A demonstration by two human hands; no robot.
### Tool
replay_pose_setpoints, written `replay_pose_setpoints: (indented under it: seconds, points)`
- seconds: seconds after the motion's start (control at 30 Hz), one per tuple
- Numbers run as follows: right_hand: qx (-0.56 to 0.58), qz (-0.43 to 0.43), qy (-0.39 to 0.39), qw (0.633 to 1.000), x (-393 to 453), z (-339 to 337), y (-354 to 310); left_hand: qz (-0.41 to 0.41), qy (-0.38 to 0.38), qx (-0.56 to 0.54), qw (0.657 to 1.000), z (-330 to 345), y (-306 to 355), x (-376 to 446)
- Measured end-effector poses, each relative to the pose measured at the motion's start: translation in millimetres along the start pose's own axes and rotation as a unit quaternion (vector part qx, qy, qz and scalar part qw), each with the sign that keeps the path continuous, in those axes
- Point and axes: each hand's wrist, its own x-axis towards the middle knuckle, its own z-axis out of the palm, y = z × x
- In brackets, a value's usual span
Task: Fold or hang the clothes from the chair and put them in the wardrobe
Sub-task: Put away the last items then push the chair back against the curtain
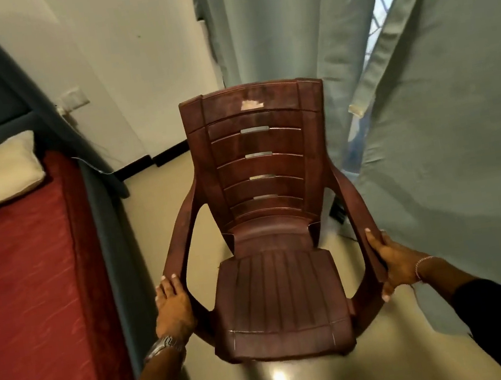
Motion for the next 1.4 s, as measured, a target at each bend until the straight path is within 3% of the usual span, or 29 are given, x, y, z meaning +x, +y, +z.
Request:
replay_pose_setpoints:
  seconds: [0.4,0.73,0.87,1.0,1.4]
  points:
    - [-0.154,-0.026,0.168,0.973,76,-30,-48,-0.012,0.046,0.057,0.997,-16,-26,40]
    - [-0.173,-0.069,0.141,0.972,152,-95,-91,-0.035,0.054,0.083,0.994,-44,-34,96]
    - [-0.240,-0.055,0.239,0.939,180,-102,-117,-0.036,0.067,0.082,0.994,-57,-35,125]
    - [-0.273,-0.040,0.263,0.924,212,-122,-149,-0.045,0.079,0.085,0.992,-74,-36,160]
    - [-0.241,-0.044,0.245,0.938,332,-207,-208,-0.049,0.063,0.096,0.992,-119,-51,276]
